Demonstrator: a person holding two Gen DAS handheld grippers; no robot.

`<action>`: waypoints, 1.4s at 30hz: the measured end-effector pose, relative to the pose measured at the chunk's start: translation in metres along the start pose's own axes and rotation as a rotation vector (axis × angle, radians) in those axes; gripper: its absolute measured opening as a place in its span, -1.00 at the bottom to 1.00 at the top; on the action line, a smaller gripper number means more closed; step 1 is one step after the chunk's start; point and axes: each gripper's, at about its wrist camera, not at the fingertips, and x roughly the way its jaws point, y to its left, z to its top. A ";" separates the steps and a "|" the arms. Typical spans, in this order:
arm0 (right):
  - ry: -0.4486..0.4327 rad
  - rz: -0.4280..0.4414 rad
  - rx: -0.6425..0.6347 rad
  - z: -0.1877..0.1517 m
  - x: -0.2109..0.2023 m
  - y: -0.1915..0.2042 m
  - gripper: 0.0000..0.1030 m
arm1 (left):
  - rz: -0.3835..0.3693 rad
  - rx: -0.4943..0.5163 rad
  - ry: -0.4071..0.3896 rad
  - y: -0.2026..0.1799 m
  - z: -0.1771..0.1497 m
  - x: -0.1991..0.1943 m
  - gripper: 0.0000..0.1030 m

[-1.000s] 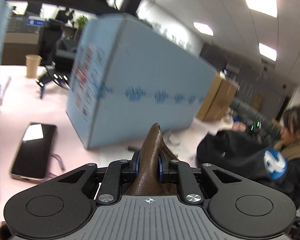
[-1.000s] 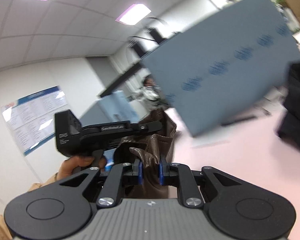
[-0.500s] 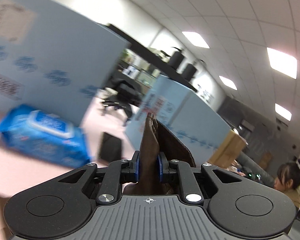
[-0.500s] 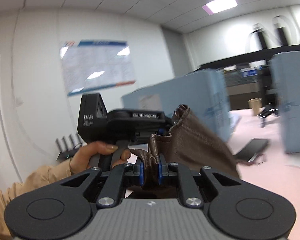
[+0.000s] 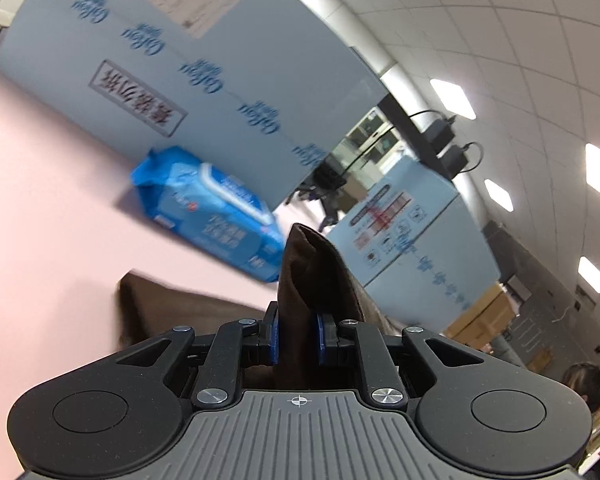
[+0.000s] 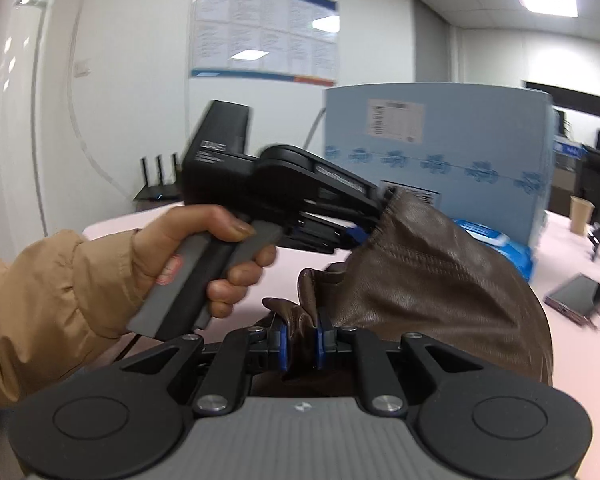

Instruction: Fold clothes

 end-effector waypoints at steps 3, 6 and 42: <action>0.036 0.008 -0.048 -0.005 0.016 0.011 -0.72 | 0.040 0.000 -0.011 0.012 -0.003 -0.009 -0.66; 0.040 0.028 -0.042 -0.006 0.020 0.014 -0.73 | 0.112 0.072 -0.065 0.008 0.000 -0.029 -0.55; 0.030 0.002 -0.243 -0.007 0.040 0.050 0.21 | 0.266 0.405 0.211 -0.012 0.015 0.041 -0.25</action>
